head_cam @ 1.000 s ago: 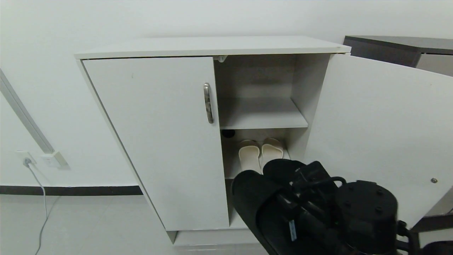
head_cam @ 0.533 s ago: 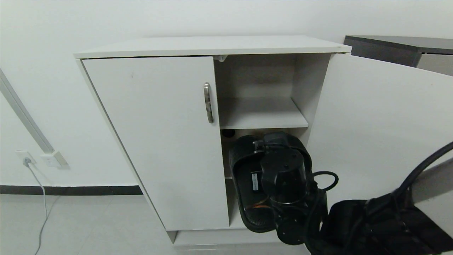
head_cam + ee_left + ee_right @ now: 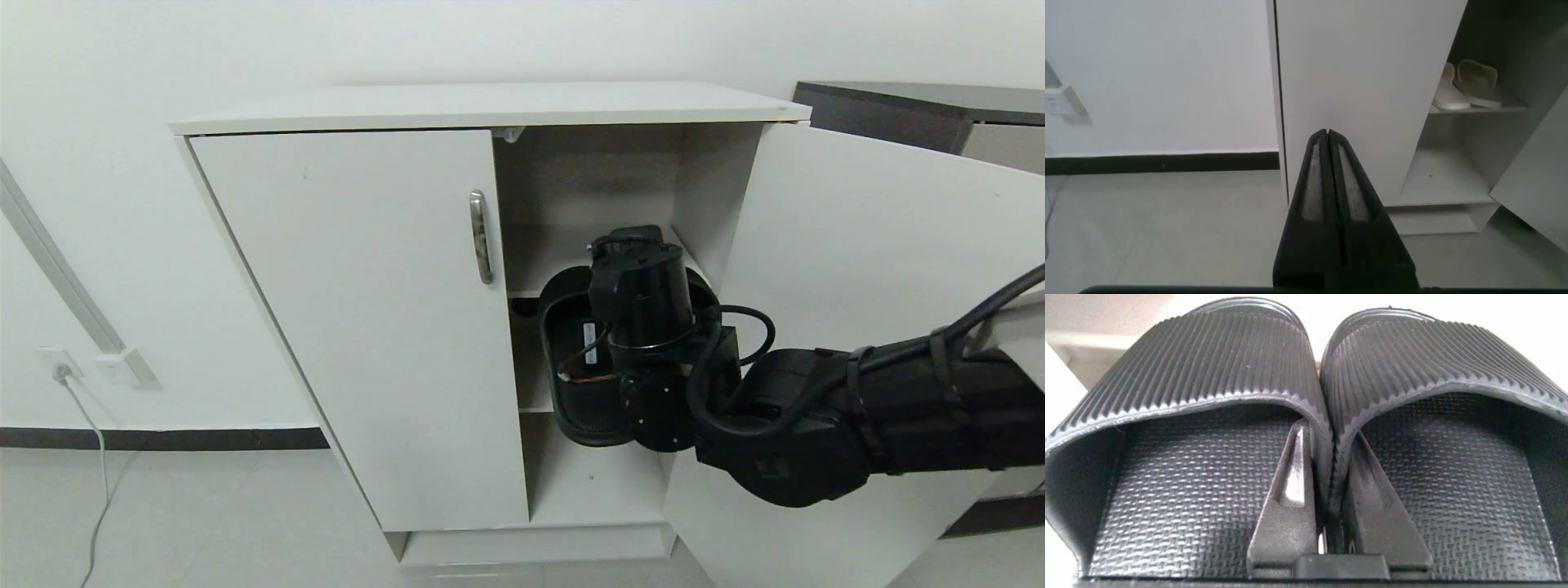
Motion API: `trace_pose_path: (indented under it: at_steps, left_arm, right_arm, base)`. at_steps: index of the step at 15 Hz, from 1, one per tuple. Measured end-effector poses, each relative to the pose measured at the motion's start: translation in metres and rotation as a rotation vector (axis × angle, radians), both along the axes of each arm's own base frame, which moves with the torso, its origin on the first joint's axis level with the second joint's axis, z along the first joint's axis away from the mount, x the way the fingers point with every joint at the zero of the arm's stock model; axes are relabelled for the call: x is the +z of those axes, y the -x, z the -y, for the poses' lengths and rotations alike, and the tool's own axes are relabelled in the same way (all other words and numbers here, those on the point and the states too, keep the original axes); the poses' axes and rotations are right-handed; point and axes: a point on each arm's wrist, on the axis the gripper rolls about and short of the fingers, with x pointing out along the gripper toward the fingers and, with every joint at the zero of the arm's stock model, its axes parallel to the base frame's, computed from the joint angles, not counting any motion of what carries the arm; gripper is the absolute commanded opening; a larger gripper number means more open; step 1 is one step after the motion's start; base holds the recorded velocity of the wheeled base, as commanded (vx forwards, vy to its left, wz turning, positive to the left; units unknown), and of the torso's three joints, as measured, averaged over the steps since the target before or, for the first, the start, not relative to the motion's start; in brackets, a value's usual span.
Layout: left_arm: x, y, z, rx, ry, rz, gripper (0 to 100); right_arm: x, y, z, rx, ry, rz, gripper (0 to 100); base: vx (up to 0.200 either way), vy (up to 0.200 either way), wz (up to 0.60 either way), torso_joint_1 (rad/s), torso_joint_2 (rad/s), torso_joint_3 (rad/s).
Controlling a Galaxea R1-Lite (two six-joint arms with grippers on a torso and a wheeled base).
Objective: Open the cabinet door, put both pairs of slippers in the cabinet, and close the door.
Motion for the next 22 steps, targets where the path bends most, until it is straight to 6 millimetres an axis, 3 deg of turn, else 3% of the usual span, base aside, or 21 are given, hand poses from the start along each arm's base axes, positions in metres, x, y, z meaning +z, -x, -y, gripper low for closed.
trace_pose_path:
  at_steps: [7,15,18,22]
  left_arm:
    - [0.000,0.000,0.000,0.000,-0.001,0.000,0]
    - [0.000,0.000,0.000,0.000,-0.003,0.000,0]
    - [0.000,0.000,0.000,0.000,-0.002,-0.001,0]
    - [0.000,0.000,0.000,0.000,-0.002,-0.001,0]
  right_arm:
    - [0.012,-0.007,0.004,0.023,-0.023,-0.050,0]
    - [0.019,0.001,0.005,0.048,-0.036,-0.045,0]
    - [0.016,0.011,0.001,0.071,-0.026,-0.053,0]
    - [0.014,0.008,-0.002,0.073,-0.026,-0.052,0]
  base:
    - [0.000,0.000,0.00,0.000,0.00,0.000]
    - [0.200,0.000,0.00,0.001,0.00,0.004]
    - [0.000,0.000,0.00,0.000,0.00,0.000]
    - [0.000,0.000,0.00,0.000,0.00,0.000]
